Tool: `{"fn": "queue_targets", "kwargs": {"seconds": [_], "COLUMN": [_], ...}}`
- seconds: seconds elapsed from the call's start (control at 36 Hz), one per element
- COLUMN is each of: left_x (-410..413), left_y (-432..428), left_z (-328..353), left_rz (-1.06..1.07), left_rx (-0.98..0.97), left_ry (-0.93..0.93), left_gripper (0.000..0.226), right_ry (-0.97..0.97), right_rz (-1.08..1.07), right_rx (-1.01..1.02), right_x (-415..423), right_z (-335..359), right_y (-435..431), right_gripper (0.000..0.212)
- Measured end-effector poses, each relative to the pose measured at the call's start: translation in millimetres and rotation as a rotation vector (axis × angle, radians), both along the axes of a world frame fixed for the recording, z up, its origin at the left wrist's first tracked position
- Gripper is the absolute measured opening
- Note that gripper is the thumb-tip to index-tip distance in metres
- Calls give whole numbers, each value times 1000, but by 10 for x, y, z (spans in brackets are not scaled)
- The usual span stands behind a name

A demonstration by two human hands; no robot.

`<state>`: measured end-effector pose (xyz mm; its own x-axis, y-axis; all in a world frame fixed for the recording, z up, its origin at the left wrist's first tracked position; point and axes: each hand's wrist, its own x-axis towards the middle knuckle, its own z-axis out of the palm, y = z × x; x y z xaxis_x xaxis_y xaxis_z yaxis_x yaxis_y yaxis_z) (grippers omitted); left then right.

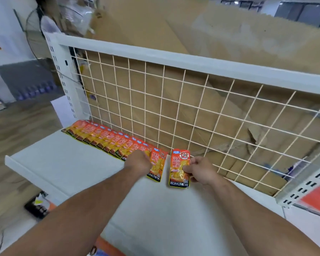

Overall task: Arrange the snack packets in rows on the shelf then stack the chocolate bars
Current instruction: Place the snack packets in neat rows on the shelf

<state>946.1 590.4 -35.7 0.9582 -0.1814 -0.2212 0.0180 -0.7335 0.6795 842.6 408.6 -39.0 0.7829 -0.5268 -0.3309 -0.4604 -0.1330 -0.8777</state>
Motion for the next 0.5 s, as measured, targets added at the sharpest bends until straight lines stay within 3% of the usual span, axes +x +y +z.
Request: {"fn": "queue_targets", "kwargs": {"seconds": [0.08, 0.22, 0.5], "left_x": [186, 477, 762], "left_y": [38, 73, 150], "left_z": [6, 10, -28], "left_rz": [-86, -257, -472], "left_rx": [69, 181, 325], "left_ry": [-59, -164, -232], "left_gripper": [6, 25, 25], "right_ry": [20, 15, 12], "right_rz": [-22, -92, -266], "right_rx": [-5, -2, 31], "right_x": [126, 298, 387], "right_z": [-24, -85, -159], "right_y": [71, 203, 475], "right_gripper": [23, 18, 30]}}
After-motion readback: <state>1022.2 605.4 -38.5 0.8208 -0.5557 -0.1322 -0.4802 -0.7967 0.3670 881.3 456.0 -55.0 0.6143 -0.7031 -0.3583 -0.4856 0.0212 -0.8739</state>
